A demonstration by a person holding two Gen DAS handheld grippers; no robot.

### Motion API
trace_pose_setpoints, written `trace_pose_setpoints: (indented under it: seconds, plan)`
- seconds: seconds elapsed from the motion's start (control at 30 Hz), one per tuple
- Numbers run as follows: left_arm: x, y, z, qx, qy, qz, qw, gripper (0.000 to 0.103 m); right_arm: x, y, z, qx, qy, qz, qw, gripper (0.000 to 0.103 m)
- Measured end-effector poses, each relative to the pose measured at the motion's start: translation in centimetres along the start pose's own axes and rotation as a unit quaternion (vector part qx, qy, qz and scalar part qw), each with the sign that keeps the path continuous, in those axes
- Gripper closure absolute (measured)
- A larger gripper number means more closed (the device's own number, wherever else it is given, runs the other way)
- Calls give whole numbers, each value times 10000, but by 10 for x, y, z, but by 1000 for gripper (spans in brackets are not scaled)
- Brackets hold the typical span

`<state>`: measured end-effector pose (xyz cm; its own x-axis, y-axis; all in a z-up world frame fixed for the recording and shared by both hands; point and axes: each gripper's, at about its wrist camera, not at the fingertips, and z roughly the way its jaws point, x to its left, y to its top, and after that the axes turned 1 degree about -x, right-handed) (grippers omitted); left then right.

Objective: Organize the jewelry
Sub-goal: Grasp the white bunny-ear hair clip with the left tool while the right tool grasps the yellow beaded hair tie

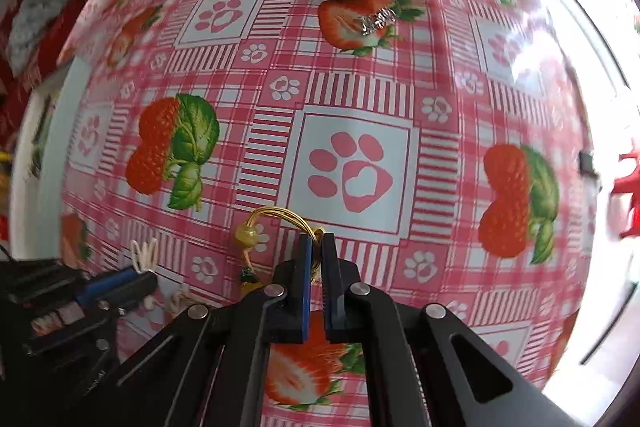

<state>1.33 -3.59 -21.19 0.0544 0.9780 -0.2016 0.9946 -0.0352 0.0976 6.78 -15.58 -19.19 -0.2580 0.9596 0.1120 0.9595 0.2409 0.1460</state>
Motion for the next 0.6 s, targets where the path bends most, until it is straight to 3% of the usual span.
trace_pose_setpoints:
  seconds: [0.23,0.6]
  plan:
    - [9,-9,-16,-177,-53,-124,9998,93,-15,3,-8,-7,323,374,9988,100]
    - [37,-7,-52,-448,-131,-303,9985,93,4,-3,-27,-110,407,311,9986,100]
